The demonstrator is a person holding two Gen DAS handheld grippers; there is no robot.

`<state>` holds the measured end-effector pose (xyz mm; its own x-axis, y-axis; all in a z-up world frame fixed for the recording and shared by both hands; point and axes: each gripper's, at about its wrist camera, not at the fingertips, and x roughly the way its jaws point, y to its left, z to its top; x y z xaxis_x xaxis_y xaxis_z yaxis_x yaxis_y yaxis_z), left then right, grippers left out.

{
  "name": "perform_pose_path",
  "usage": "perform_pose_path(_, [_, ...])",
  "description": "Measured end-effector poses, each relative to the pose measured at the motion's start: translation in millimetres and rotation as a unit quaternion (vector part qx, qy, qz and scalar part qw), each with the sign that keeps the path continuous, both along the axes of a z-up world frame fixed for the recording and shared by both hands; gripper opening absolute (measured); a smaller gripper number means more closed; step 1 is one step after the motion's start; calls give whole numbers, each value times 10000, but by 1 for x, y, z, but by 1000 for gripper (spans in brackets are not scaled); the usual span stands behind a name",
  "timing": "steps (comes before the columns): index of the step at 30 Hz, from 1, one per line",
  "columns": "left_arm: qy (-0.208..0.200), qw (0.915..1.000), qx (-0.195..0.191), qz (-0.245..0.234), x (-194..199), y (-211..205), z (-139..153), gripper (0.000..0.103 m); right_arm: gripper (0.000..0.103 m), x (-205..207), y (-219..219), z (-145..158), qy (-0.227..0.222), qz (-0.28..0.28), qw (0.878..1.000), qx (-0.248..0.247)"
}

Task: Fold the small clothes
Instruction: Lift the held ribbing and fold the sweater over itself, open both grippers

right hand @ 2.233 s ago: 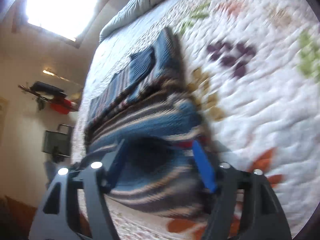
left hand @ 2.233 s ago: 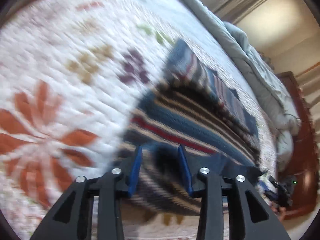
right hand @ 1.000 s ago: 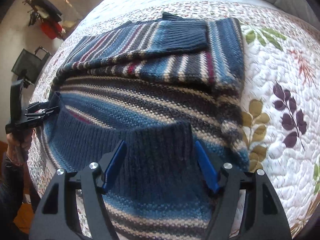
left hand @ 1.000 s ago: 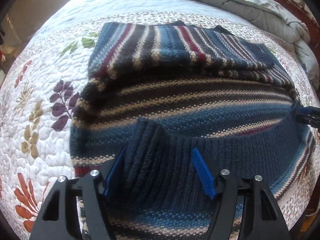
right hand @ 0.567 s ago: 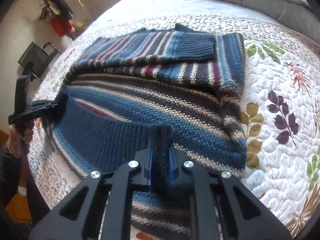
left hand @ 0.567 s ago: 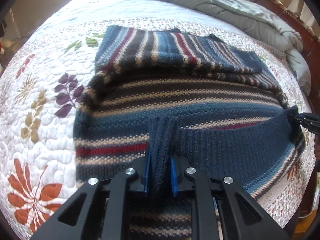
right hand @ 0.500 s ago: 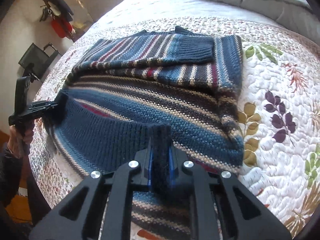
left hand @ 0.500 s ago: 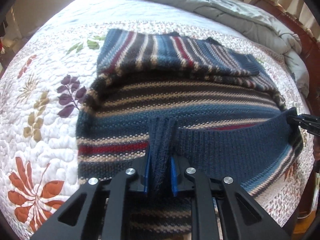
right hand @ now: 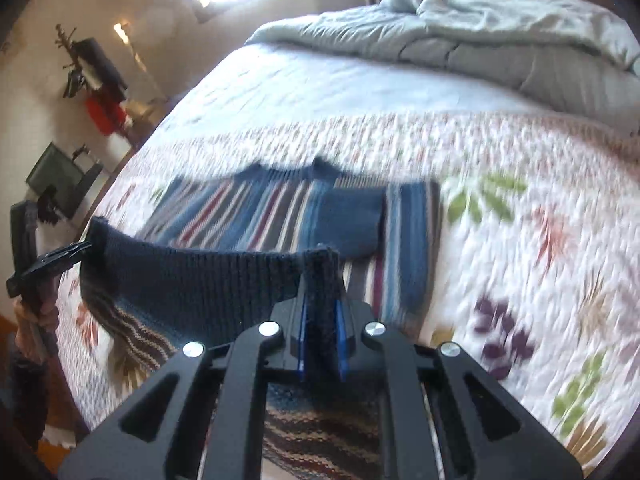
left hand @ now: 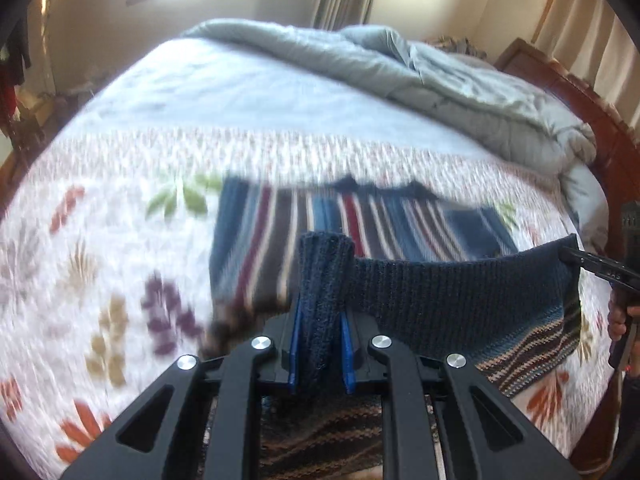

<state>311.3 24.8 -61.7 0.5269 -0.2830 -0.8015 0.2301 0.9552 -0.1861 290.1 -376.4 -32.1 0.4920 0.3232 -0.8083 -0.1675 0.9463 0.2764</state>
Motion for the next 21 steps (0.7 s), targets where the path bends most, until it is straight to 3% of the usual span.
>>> perform_pose_path(6, [-161, 9994, 251, 188, 75, -18, 4, 17, 10, 77, -2, 2, -71, -340, 9993, -161])
perform_pose_path(13, [-132, 9979, 327, 539, 149, -29, -29, 17, 10, 144, -7, -30, -34, -702, 9972, -236])
perform_pose_path(21, [798, 9908, 785, 763, 191, -32, -113, 22, 10, 184, -1, -107, 647, -962, 9910, -676])
